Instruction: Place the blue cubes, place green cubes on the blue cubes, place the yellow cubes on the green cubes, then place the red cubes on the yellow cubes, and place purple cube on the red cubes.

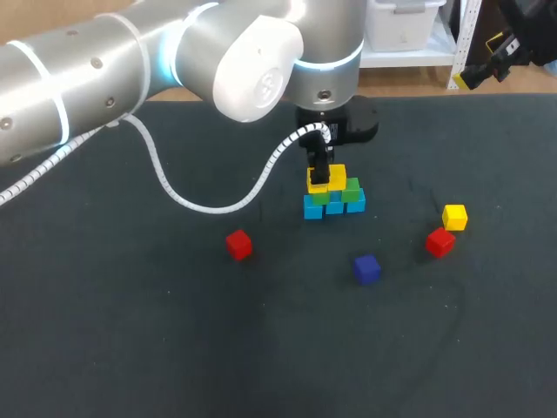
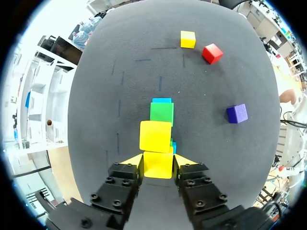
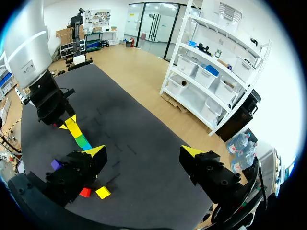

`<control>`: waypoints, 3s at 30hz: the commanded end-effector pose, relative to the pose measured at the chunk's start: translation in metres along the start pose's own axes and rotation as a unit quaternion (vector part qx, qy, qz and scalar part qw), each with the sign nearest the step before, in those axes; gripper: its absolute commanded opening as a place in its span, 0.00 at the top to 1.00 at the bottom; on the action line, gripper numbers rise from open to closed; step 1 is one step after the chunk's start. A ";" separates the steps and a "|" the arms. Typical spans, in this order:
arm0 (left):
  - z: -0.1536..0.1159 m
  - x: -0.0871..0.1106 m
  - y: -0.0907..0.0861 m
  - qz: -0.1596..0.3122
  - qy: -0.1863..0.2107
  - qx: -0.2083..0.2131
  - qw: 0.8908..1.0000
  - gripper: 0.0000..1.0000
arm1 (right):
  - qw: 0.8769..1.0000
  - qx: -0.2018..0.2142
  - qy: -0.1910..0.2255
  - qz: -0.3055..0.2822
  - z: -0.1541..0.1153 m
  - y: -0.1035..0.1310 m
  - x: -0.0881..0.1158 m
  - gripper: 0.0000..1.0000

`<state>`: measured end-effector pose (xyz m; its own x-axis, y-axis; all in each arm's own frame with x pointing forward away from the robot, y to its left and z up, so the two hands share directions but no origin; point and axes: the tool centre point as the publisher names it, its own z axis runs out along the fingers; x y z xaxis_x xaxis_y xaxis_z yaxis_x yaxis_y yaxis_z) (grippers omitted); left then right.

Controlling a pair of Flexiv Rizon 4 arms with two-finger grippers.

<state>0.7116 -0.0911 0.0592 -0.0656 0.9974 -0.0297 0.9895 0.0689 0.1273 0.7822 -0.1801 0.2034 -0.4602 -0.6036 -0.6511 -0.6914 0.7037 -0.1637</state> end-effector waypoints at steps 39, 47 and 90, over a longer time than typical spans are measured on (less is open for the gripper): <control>-0.100 0.081 0.015 -0.151 -0.114 -0.061 0.980 0.00 | 1.000 0.001 0.001 0.000 -0.001 0.000 0.000 0.00; -0.125 0.128 0.044 -0.252 -0.184 -0.128 0.941 0.00 | 1.000 0.001 0.001 0.000 -0.001 0.000 0.000 0.00; -0.156 0.273 0.045 -0.522 -0.296 -0.262 0.756 0.00 | 1.000 0.001 0.001 0.000 -0.001 0.000 0.000 0.00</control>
<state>0.7143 0.1822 0.2150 -0.5787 0.2255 -0.7837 0.1827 0.9724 0.1449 0.7822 -0.1801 0.2035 -0.4602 -0.6036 -0.6511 -0.6913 0.7037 -0.1637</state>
